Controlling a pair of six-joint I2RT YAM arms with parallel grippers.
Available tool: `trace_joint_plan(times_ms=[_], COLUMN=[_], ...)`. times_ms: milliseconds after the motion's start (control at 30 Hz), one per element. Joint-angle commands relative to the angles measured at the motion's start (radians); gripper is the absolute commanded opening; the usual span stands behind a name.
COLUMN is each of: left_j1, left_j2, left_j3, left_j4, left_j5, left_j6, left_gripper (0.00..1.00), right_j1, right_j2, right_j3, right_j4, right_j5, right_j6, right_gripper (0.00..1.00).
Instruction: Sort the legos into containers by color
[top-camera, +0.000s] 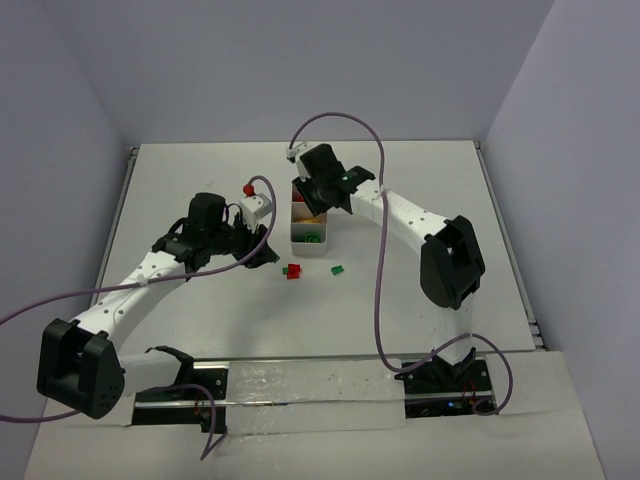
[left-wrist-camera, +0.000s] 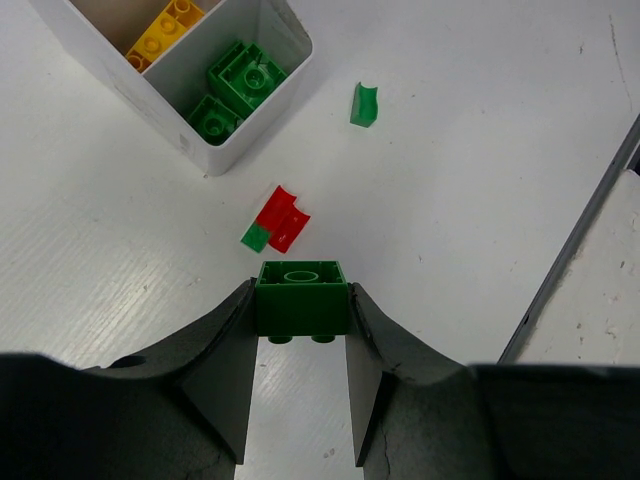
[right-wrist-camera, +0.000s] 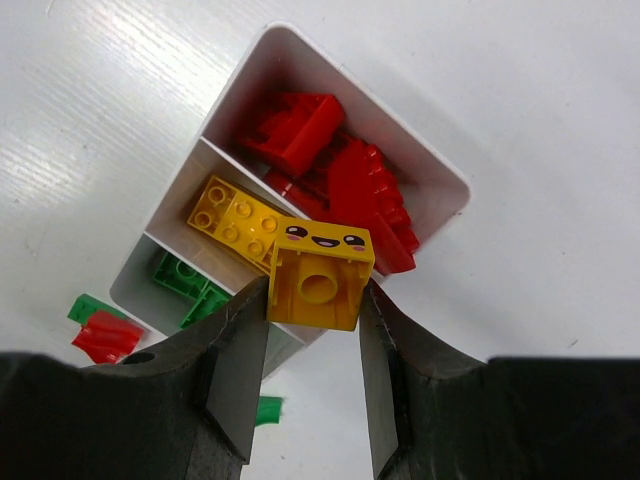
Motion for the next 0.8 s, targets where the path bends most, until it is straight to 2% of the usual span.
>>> trace_joint_plan(times_ms=[0,300,467,567,767], left_j1=[0.006,0.006,0.006,0.006,0.006], left_j2=[0.008,0.011,0.01,0.01,0.011], left_j3=[0.058,0.055,0.055,0.055,0.058], left_j4=[0.05,0.058,0.056,0.053,0.062], left_j5=[0.026,0.026,0.023,0.022,0.022], left_j6=[-0.02,-0.023,-0.023,-0.023,-0.029], left_gripper=[0.0,0.0,0.0,0.0,0.0], right_j1=[0.014,0.056,0.061,0.062,0.066], right_j2=[0.01,0.002,0.028,0.036,0.048], right_j3=[0.053,0.027,0.052,0.059,0.074], right_j4=[-0.013,0.007,-0.008,-0.009,-0.017], right_j5=[0.01,0.033,0.037,0.037,0.042], right_j6=[-0.002,-0.026,-0.027,-0.027,-0.024], right_gripper=[0.16,0.18,0.24,0.33,0.65])
